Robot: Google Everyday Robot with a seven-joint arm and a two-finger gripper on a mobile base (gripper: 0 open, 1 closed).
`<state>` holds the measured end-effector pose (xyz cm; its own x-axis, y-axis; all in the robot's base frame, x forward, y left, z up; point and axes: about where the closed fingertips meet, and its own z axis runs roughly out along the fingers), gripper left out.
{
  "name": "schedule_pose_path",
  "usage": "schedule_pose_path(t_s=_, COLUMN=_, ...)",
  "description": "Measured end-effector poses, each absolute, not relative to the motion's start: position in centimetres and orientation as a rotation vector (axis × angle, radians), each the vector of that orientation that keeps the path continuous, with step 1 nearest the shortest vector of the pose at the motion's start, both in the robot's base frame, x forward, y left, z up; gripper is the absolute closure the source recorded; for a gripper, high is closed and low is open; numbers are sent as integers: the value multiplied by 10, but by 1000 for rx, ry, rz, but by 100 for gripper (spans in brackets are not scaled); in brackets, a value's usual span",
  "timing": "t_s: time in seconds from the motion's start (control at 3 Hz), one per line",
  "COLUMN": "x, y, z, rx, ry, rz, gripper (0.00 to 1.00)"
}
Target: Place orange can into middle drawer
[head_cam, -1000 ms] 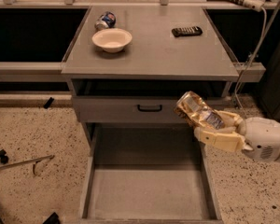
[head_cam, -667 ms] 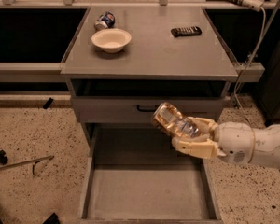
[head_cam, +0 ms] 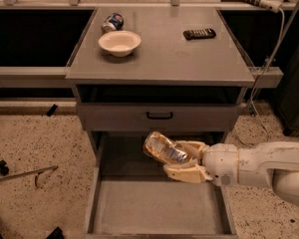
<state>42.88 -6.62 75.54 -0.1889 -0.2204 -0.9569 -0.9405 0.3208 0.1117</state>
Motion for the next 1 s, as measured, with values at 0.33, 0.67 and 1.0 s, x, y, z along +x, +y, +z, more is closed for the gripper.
schedule_pose_path(t_s=0.33, x=451, y=-68, z=713, rx=-930, ry=1733, rz=989, gripper=100)
schedule_pose_path(t_s=0.67, x=451, y=-68, z=713, rx=-930, ry=1733, rz=989, gripper=100)
schedule_pose_path(t_s=1.0, x=453, y=-61, z=686, rx=-941, ry=1772, rz=931, gripper=100)
